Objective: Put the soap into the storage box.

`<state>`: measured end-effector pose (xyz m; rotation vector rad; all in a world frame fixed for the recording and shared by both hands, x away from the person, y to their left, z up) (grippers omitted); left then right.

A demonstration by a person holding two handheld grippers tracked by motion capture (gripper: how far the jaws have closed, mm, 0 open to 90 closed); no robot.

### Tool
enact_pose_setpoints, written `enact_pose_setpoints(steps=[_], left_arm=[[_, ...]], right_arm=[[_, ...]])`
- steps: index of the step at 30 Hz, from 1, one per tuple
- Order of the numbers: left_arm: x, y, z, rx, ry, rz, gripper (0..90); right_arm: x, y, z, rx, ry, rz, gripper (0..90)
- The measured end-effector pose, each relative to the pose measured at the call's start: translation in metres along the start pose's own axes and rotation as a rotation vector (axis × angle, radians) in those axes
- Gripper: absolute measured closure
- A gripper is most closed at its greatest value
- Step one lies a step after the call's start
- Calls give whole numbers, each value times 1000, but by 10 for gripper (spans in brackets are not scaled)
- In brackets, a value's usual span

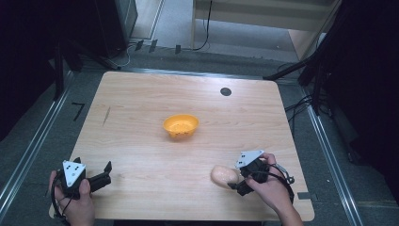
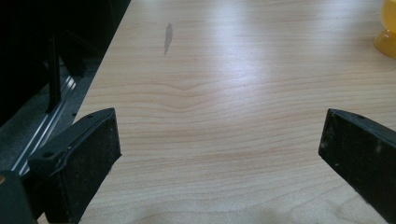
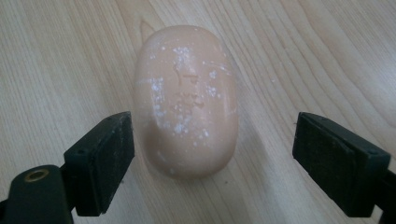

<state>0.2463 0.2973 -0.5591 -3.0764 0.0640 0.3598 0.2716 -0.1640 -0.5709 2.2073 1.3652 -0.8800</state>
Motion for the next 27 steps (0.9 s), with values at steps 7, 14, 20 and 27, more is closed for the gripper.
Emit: enact_pose_setpoints(steps=[7,14,20,27], left_arm=[[0,0,0,0,-1,-1,0],[0,0,0,-4,-1,0,0],[1,-1,0,-13,-4,4,0],[0,-1,-1,-17,6,7,0]], right_arm=[[11,-5,-2,8,-11,-18,165],[18,-8,-2,11,-19,-25,233],[22,-9,0,27,-36,-33,279],[26,-9,1,16,-53,-14,325]])
Point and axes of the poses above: each handheld gripper's, and its own axes: x roughly forward along the jaws, z roughly out of its underside, y roughly to its right, the point moved 8 cm from there along x, roughly forward along the jaws, and after that the axes turned 13 degrees about y, right-handed, at the moved point
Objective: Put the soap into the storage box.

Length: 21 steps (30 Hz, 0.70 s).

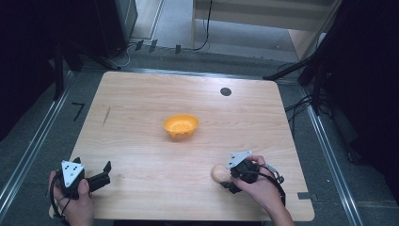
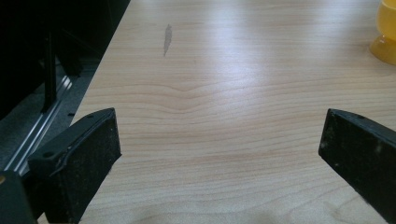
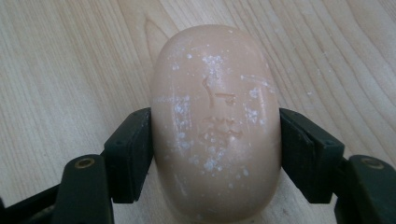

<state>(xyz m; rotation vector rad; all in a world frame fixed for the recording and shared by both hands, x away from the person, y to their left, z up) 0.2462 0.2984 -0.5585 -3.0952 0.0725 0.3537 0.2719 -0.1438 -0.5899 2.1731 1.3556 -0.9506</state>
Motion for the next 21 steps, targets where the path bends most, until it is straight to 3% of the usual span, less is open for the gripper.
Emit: enact_pose_setpoints(steps=[5,21], left_arm=[[0,1,0,4,2,-1,0],[0,2,0,18,-5,0,0]], right_arm=[[0,0,0,18,-9,3,328],[-1,0,1,7,-10,-2,333]])
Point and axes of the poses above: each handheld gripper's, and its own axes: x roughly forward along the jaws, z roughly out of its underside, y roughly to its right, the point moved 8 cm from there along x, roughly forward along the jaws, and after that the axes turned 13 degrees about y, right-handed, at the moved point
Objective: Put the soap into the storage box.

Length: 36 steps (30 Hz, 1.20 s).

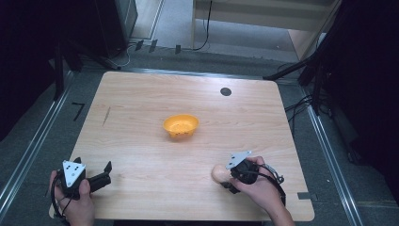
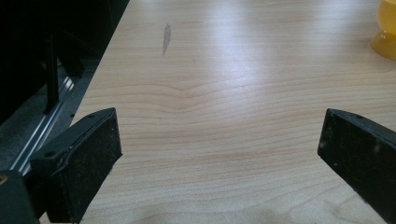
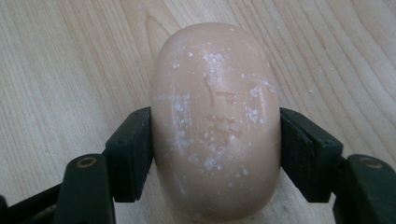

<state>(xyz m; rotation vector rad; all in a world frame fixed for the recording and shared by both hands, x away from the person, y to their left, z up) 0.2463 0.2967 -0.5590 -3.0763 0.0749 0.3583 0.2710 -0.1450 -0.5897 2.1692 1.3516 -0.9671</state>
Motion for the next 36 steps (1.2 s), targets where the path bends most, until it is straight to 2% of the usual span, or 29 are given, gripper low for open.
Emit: enact_pose_setpoints(steps=[10,13,15,21,36], left_arm=[[0,0,0,5,-4,1,0],[0,0,0,5,-4,3,0],[0,1,0,7,-4,3,0],[0,1,0,10,-5,5,0],[0,2,0,12,-6,12,0]], right_arm=[[-1,3,0,0,-3,3,336],[-3,4,-1,2,4,-1,336],[-5,6,-3,8,31,-6,336],[-9,10,-8,-8,30,-3,336],[-15,23,-36,-53,27,-3,336]])
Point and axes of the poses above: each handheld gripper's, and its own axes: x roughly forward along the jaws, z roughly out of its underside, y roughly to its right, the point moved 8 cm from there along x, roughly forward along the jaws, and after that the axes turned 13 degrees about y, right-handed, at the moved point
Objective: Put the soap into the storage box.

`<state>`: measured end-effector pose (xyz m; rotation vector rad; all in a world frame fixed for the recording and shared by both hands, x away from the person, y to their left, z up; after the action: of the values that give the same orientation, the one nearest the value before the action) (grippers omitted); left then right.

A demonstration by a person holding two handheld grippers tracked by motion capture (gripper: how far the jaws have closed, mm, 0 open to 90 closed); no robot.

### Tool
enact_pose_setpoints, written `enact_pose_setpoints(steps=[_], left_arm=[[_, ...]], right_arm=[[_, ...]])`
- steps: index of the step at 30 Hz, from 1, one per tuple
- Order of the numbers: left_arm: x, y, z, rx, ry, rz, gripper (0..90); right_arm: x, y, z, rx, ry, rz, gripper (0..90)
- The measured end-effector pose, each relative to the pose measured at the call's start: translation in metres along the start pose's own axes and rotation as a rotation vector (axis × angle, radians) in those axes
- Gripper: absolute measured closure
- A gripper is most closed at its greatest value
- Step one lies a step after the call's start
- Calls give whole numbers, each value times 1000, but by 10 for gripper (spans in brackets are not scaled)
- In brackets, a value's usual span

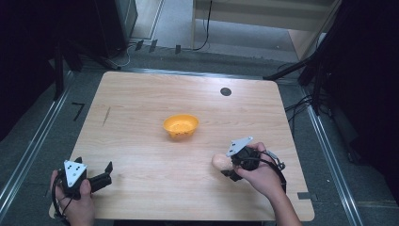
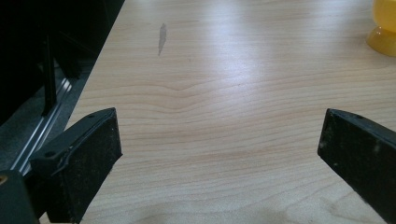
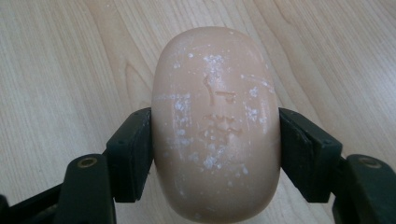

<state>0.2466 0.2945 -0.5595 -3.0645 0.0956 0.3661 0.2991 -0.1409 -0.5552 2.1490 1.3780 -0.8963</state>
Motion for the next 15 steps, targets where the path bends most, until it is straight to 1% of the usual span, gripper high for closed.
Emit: enact_pose_setpoints(steps=[4,11,15], left_arm=[[0,-1,0,-5,1,1,0],[0,0,0,-2,-1,1,0],[0,0,0,-2,-4,2,0]], right_arm=[[1,2,-4,-13,-3,-5,336],[1,7,-10,-18,2,-9,336],[3,10,-15,-40,-1,-13,336]])
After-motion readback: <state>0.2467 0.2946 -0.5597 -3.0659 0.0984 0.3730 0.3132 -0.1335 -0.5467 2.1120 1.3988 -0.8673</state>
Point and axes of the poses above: each handheld gripper's, and its own axes: x roughly forward along the jaws, z roughly out of its underside, y roughly to its right, the point moved 8 cm from there along x, roughly forward along the jaws, and after that the axes turned 13 degrees about y, right-handed, at the moved point
